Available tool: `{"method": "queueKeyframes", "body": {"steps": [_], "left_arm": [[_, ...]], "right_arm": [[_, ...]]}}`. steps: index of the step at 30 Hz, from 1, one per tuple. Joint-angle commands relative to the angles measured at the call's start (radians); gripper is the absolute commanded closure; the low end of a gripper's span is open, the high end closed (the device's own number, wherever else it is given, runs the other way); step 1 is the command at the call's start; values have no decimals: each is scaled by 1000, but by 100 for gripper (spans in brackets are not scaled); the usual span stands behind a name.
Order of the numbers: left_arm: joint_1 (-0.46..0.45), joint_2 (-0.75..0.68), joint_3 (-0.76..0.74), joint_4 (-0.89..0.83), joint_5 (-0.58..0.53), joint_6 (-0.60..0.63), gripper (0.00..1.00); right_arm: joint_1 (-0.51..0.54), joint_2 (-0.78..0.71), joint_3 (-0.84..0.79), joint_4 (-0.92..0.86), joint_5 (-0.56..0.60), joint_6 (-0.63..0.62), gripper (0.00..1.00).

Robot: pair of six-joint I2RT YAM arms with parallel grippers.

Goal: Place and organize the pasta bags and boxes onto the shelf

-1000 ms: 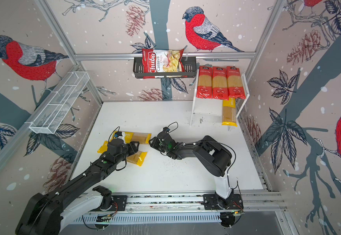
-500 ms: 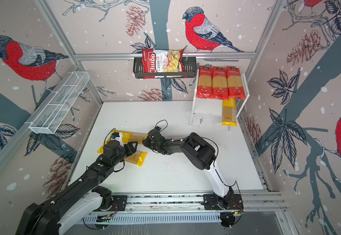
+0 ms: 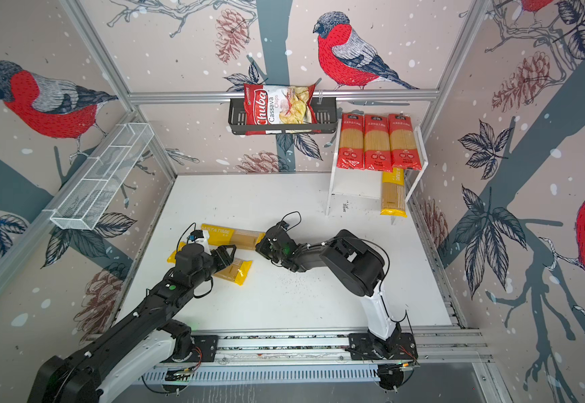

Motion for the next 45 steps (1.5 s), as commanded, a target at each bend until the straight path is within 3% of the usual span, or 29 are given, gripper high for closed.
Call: {"method": "queueKeyframes", "body": {"steps": [1, 3, 8, 14, 17, 22, 25, 29, 32, 36, 40, 45], "left_arm": [[-2, 1, -12, -4, -3, -37, 38], [-22, 4, -13, 11, -14, -48, 38], [-193, 97, 0, 119, -79, -96, 38], [-378, 319, 46, 287, -111, -139, 38], [-411, 442, 85, 355, -56, -151, 38], [-428, 595, 126, 454, 14, -181, 38], [-428, 645, 141, 485, 34, -188, 39], [-428, 659, 154, 465, 27, -179, 39], [-427, 638, 152, 401, -7, -169, 39], [-427, 605, 145, 327, -29, -170, 39], [-481, 578, 135, 231, -83, -225, 38], [-516, 626, 86, 377, -45, -295, 38]], "right_arm": [[-22, -92, -112, 72, 33, 61, 100], [-41, -165, -195, 83, 34, 71, 100], [-95, -418, -457, 60, 39, 89, 100], [-99, -759, -638, -213, 100, 34, 100], [-82, -900, -702, -309, 96, -1, 100], [32, -1041, -748, -447, 130, -61, 96], [91, -1062, -726, -516, 112, -125, 88], [125, -1061, -637, -639, 95, -267, 61], [97, -1065, -557, -732, 135, -358, 50], [-72, -1031, -528, -671, 28, -457, 42], [-240, -913, -505, -531, -96, -537, 38], [-350, -649, -410, -455, -253, -640, 35]]}}
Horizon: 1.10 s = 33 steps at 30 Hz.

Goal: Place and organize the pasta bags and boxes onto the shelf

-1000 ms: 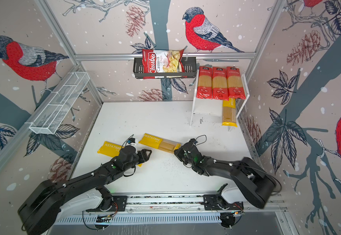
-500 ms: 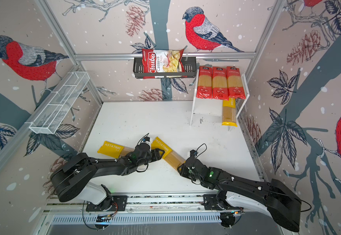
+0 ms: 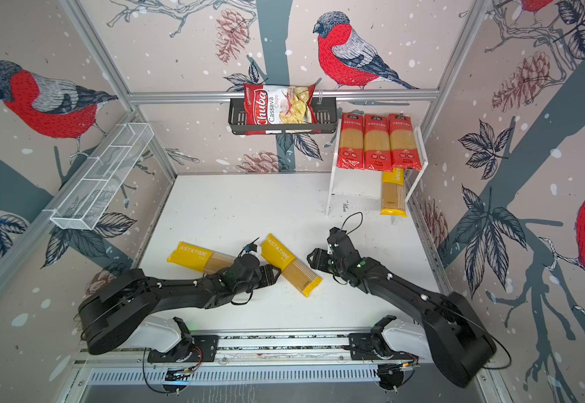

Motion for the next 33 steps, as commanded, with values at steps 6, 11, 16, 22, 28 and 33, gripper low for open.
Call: {"method": "queueKeyframes", "body": {"steps": [6, 11, 16, 22, 28, 33], "left_arm": [[42, 124, 33, 168, 106, -77, 39], [59, 164, 13, 233, 142, -104, 44], [104, 160, -37, 305, 162, -119, 57], [111, 174, -45, 348, 185, -113, 70], [110, 161, -50, 367, 215, -107, 74], [109, 22, -44, 299, 207, -49, 72]], "right_arm": [[-46, 283, 87, 173, -244, -110, 38], [-25, 362, 80, 231, -309, -79, 43], [44, 420, 26, 327, -328, -22, 48], [101, 403, -81, 616, -358, 133, 62], [107, 386, -149, 852, -331, 241, 77], [121, 309, -192, 906, -275, 249, 90]]}}
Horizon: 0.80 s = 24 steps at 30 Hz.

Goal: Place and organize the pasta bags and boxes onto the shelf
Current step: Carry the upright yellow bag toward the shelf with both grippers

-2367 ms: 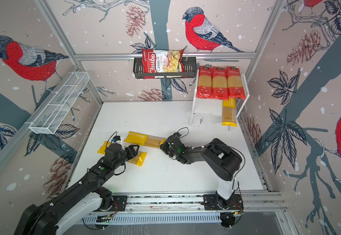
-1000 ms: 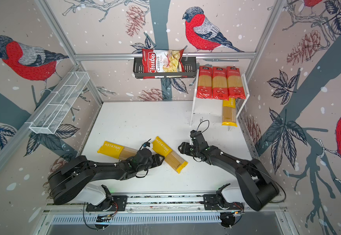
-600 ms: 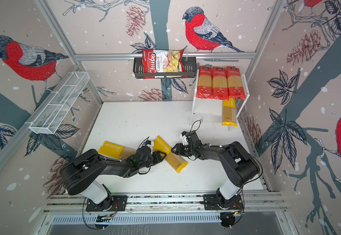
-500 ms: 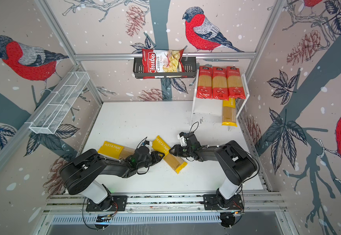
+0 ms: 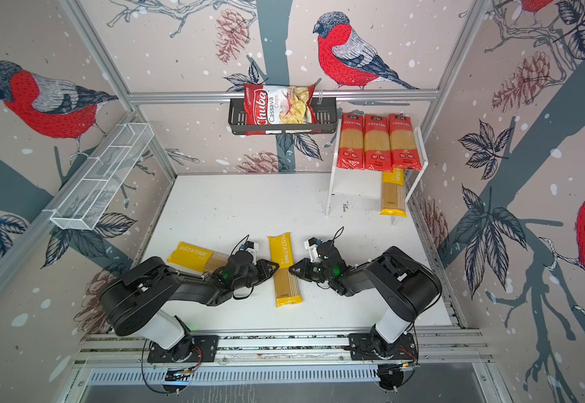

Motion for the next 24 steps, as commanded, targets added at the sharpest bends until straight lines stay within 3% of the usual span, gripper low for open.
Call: {"method": "queueKeyframes", "body": {"steps": [1, 6, 14, 18, 24], "left_arm": [[-2, -108, 12, -26, 24, 84, 70], [16, -253, 51, -188, -15, 202, 56], [75, -356, 50, -77, 71, 280, 35], [84, -314, 73, 75, 165, 275, 22], [81, -167, 162, 266, 287, 185, 20]], "right_arm": [[7, -63, -31, 149, 37, 27, 93], [22, -223, -96, 171, 112, -30, 99], [0, -501, -132, 81, 155, -97, 100], [-16, -619, -115, 20, 134, -102, 100], [-43, -748, -104, 1, 126, -71, 100]]}}
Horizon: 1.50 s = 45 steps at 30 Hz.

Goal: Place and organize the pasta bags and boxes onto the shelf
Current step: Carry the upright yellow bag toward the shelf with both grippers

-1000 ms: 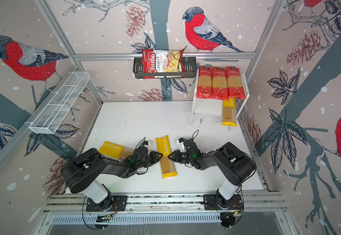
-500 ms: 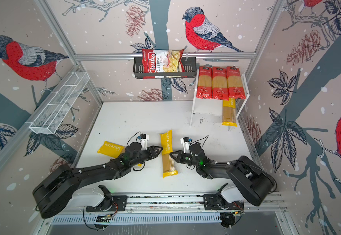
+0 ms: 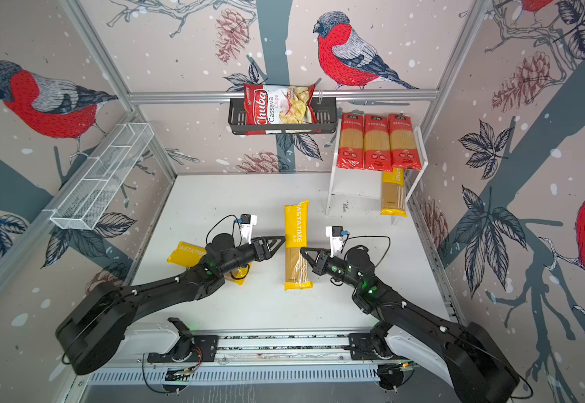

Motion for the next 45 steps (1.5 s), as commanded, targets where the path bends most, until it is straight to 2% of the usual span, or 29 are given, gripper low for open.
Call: {"method": "queueKeyframes", "body": {"steps": [1, 7, 14, 16, 19, 21, 24, 25, 29, 31, 34, 36, 39, 42, 45], "left_arm": [[-3, 61, 46, 190, 107, -57, 20], [-22, 170, 119, 262, 148, -91, 26], [-55, 282, 186, 321, 185, -129, 40], [-61, 306, 208, 346, 196, -145, 49], [-63, 333, 240, 352, 203, -163, 67], [-65, 350, 267, 323, 205, -163, 79], [-66, 381, 323, 248, 211, -159, 88], [-69, 391, 341, 224, 211, -160, 90], [-85, 424, 436, 51, 231, -94, 95], [-96, 438, 505, -84, 232, -25, 96], [-124, 482, 653, -315, 233, 102, 96], [-142, 526, 732, -398, 242, 147, 96], [-144, 598, 816, -412, 263, 130, 96], [-142, 679, 915, -422, 251, 103, 96], [-137, 748, 1005, -396, 187, 23, 96]], "right_arm": [[-13, -46, 16, 96, -16, 15, 100], [-29, -70, -2, 133, -25, 50, 100], [-50, -85, -40, 204, -33, 98, 100], [-60, -90, -44, 192, -31, 103, 100], [-74, -103, -52, 157, -6, 116, 99], [-80, -116, -58, 97, 39, 119, 94], [-81, -141, -82, 42, 96, 133, 87], [-80, -151, -93, 30, 117, 140, 83], [-78, -234, -129, -108, 245, 157, 54], [-80, -297, -144, -215, 336, 176, 47], [-92, -405, -171, -358, 498, 243, 42], [-108, -484, -192, -426, 563, 289, 39], [-136, -548, -196, -504, 593, 309, 36], [-153, -548, -185, -541, 580, 306, 33], [-159, -527, -177, -541, 564, 306, 29]]}}
